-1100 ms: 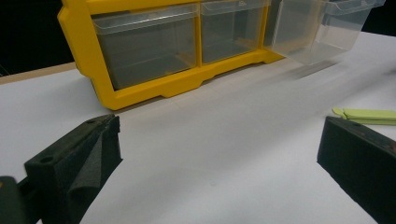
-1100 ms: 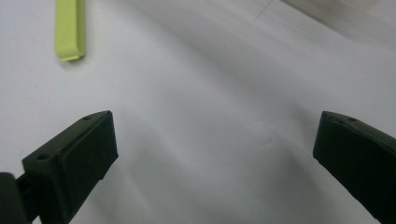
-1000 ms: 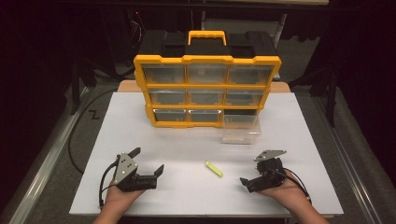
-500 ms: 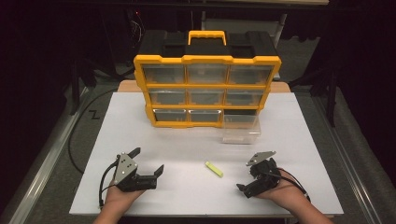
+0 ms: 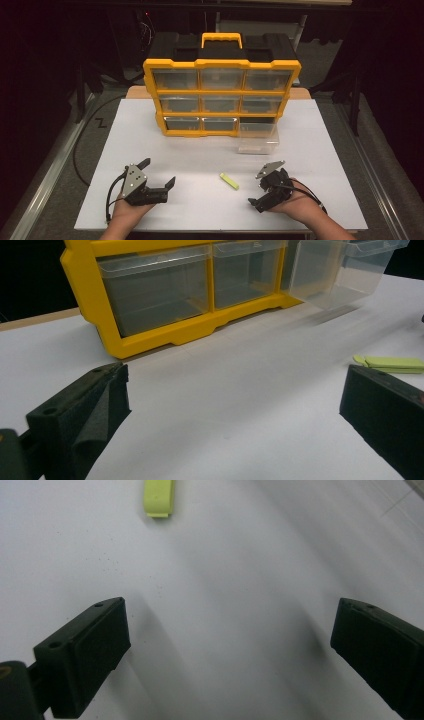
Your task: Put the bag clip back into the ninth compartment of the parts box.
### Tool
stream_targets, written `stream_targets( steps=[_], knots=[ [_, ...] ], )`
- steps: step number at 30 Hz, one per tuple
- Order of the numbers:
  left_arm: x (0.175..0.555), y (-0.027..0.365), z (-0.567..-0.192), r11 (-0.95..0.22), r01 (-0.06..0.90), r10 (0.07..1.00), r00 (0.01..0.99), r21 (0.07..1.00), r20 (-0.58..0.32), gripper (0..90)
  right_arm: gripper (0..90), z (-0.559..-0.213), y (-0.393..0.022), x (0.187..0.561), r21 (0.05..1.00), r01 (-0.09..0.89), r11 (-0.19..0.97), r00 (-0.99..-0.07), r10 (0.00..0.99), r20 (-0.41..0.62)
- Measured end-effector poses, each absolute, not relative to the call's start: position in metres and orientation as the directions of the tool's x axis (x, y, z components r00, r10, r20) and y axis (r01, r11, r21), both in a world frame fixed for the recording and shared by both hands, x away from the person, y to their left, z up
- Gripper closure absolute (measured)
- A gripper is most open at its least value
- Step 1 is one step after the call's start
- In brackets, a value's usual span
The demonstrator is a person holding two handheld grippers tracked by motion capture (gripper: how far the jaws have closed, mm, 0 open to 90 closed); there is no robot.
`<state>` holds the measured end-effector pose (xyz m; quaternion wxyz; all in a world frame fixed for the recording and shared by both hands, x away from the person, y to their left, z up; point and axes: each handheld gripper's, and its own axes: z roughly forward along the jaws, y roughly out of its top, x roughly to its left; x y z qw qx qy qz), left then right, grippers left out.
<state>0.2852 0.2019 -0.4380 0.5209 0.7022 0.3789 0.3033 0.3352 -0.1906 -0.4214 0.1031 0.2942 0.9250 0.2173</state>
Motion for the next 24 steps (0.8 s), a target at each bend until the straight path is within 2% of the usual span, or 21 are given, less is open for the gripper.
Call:
stream_targets(
  steps=[12,24],
  knots=[
    [0.285,0.202,-0.438,-0.172,0.217,0.846,0.533,0.961,0.031,0.3,7.6,-0.419,-0.176,0.340,0.454,0.492,0.743,-0.813,0.578,-0.065],
    [0.286,0.202,-0.438,-0.171,0.218,0.843,0.537,0.961,0.028,0.3,18.1,-0.412,-0.159,0.347,0.430,0.487,0.760,-0.822,0.566,-0.070]
  ],
)
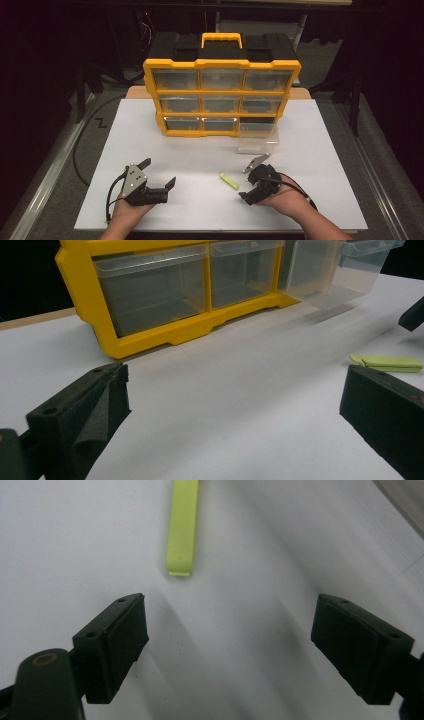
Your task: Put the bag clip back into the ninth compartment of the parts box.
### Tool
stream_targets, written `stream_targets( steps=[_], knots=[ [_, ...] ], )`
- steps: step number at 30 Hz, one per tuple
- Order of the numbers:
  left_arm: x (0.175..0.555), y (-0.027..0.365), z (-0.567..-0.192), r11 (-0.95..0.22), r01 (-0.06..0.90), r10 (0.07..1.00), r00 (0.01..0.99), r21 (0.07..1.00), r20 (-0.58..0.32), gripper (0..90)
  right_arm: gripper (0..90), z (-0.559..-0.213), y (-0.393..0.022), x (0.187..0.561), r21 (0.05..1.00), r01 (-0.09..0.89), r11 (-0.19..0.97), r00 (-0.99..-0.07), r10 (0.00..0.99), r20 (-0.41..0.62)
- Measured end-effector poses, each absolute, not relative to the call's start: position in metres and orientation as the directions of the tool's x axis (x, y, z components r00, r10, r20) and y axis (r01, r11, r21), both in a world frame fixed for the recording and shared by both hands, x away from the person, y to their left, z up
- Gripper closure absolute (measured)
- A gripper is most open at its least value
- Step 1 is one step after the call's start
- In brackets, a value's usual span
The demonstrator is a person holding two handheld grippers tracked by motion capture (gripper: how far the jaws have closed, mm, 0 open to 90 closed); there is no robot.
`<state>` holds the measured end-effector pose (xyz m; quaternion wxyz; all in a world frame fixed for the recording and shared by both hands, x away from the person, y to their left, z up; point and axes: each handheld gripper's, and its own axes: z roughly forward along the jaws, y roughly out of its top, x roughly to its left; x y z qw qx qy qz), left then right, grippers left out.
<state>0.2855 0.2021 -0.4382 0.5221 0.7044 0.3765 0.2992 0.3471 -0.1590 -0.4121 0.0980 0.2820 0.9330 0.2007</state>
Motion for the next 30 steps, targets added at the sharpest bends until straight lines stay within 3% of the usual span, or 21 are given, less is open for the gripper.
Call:
stream_targets(
  steps=[15,30],
  knots=[
    [0.286,0.203,-0.438,-0.170,0.213,0.842,0.539,0.962,0.029,0.3,48.3,-0.406,-0.133,0.358,0.417,0.441,0.795,-0.867,0.497,-0.030],
    [0.285,0.203,-0.437,-0.172,0.206,0.838,0.545,0.963,0.033,0.3,64.0,-0.405,-0.114,0.368,0.375,0.446,0.813,-0.876,0.482,-0.003]
  ],
)
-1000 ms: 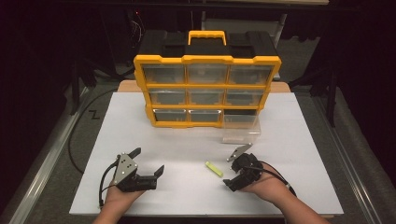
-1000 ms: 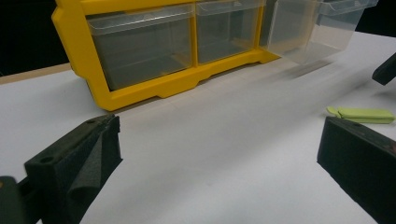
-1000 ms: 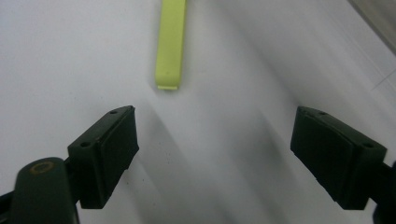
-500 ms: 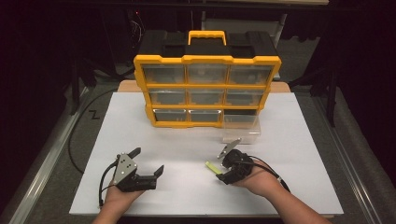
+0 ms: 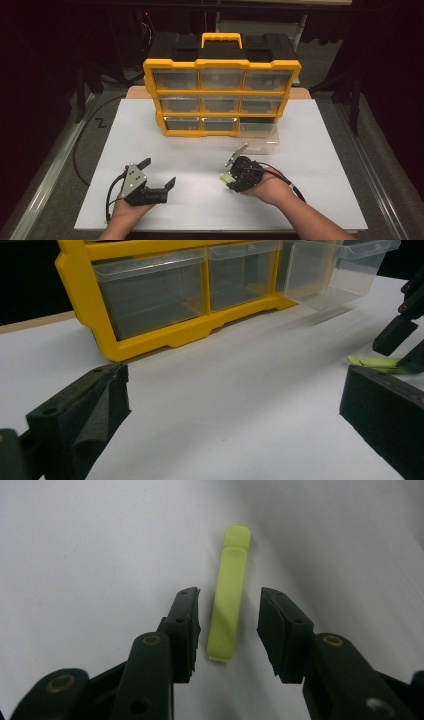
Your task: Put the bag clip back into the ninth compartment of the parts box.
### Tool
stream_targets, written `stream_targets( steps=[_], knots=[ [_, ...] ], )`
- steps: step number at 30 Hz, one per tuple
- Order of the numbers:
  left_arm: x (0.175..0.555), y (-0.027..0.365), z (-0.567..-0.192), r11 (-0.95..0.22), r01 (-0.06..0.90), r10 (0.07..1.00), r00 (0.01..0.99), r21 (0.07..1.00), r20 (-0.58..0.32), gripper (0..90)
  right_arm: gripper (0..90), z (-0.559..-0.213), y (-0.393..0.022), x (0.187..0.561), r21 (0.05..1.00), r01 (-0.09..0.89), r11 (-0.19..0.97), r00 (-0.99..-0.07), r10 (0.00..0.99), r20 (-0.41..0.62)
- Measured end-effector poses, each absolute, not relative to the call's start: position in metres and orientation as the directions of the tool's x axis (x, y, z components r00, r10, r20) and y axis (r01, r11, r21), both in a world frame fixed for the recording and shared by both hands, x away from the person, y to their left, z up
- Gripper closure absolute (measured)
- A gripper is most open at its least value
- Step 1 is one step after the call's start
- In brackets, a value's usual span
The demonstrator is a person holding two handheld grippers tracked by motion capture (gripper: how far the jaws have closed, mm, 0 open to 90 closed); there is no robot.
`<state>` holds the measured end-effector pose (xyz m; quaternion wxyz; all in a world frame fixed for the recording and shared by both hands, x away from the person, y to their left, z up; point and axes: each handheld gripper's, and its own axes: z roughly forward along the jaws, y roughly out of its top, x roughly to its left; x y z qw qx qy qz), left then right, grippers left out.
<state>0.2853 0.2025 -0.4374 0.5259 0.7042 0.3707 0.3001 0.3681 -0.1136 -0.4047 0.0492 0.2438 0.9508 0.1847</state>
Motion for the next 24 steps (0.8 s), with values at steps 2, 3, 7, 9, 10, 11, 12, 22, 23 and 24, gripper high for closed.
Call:
stream_targets(
  steps=[2,3,7,9,10,11,12,22,23,24],
  knots=[
    [0.2852,0.2025,-0.4373,-0.172,0.206,0.837,0.547,0.963,0.033,0.4,65.1,-0.4050,-0.1116,0.3687,0.374,0.442,0.815,-0.878,0.478,-0.006],
    [0.2852,0.2024,-0.4372,-0.172,0.205,0.836,0.548,0.963,0.033,0.4,66.1,-0.4053,-0.1098,0.3696,0.364,0.437,0.823,-0.883,0.470,-0.004],
    [0.2850,0.2026,-0.4371,-0.172,0.203,0.835,0.549,0.964,0.034,0.4,67.3,-0.4067,-0.1086,0.3715,0.360,0.438,0.824,-0.882,0.471,-0.005],
    [0.2850,0.2027,-0.4370,-0.172,0.203,0.835,0.549,0.964,0.034,0.4,68.0,-0.4077,-0.1079,0.3722,0.350,0.443,0.825,-0.880,0.474,-0.003],
    [0.2850,0.2027,-0.4370,-0.172,0.202,0.835,0.549,0.964,0.033,0.4,68.1,-0.4079,-0.1076,0.3724,0.346,0.443,0.827,-0.881,0.474,-0.006],
    [0.2850,0.2027,-0.4369,-0.171,0.202,0.834,0.550,0.964,0.033,0.3,68.2,-0.4082,-0.1075,0.3731,0.348,0.434,0.831,-0.884,0.467,-0.011],
    [0.2849,0.2027,-0.4369,-0.171,0.202,0.834,0.551,0.964,0.033,0.4,68.4,-0.4077,-0.1070,0.3732,0.343,0.437,0.832,-0.884,0.468,-0.008],
    [0.2846,0.2028,-0.4365,-0.172,0.201,0.834,0.551,0.964,0.034,0.3,77.6,-0.4074,-0.1032,0.3734,0.320,0.400,0.859,-0.900,0.434,-0.041],
    [0.2846,0.2028,-0.4366,-0.169,0.200,0.834,0.551,0.965,0.032,0.3,78.6,-0.4074,-0.1031,0.3738,0.319,0.396,0.861,-0.902,0.430,-0.042],
    [0.2846,0.2030,-0.4365,-0.169,0.200,0.834,0.551,0.965,0.032,0.3,79.4,-0.4074,-0.1030,0.3739,0.319,0.393,0.862,-0.903,0.427,-0.042]
  ],
)
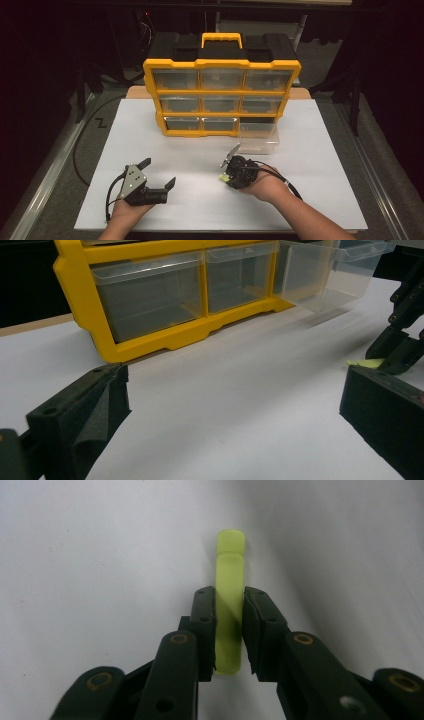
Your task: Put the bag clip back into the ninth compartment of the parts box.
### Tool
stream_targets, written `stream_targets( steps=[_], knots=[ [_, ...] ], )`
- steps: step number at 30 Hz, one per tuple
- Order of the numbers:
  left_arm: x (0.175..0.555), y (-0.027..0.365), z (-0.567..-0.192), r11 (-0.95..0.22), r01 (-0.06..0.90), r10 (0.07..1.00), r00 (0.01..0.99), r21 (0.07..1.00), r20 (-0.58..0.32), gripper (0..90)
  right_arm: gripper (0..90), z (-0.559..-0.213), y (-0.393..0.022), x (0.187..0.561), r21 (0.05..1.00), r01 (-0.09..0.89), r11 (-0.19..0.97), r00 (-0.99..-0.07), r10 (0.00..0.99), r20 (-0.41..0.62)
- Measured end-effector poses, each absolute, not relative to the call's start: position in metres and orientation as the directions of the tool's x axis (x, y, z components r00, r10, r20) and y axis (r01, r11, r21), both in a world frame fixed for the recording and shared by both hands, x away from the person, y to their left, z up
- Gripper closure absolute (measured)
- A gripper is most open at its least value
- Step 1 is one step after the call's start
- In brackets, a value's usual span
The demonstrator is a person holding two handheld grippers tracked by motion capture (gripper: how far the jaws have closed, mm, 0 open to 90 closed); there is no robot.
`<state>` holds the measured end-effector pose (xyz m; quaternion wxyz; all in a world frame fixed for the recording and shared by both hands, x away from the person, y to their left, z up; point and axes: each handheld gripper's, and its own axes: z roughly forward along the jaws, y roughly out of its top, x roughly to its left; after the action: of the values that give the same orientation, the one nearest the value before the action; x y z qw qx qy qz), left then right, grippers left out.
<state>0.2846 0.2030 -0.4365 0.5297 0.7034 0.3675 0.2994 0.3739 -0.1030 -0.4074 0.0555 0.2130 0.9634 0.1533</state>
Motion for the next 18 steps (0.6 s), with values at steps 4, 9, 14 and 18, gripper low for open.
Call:
stream_targets(
  steps=[4,9,14,18],
  knots=[
    [0.2845,0.2032,-0.4364,-0.168,0.199,0.835,0.550,0.965,0.032,0.4,79.8,-0.4073,-0.1033,0.3746,0.317,0.392,0.864,-0.905,0.424,-0.037],
    [0.2847,0.2030,-0.4365,-0.169,0.199,0.834,0.550,0.965,0.033,0.3,80.2,-0.4075,-0.1034,0.3745,0.321,0.380,0.868,-0.910,0.413,-0.041],
    [0.2846,0.2034,-0.4364,-0.168,0.200,0.835,0.549,0.965,0.032,0.3,80.2,-0.4067,-0.1036,0.3766,0.311,0.383,0.870,-0.910,0.413,-0.032],
    [0.2846,0.2034,-0.4364,-0.167,0.200,0.836,0.548,0.965,0.031,0.3,80.2,-0.4064,-0.1027,0.3756,0.308,0.388,0.868,-0.908,0.418,-0.034]
  ],
)
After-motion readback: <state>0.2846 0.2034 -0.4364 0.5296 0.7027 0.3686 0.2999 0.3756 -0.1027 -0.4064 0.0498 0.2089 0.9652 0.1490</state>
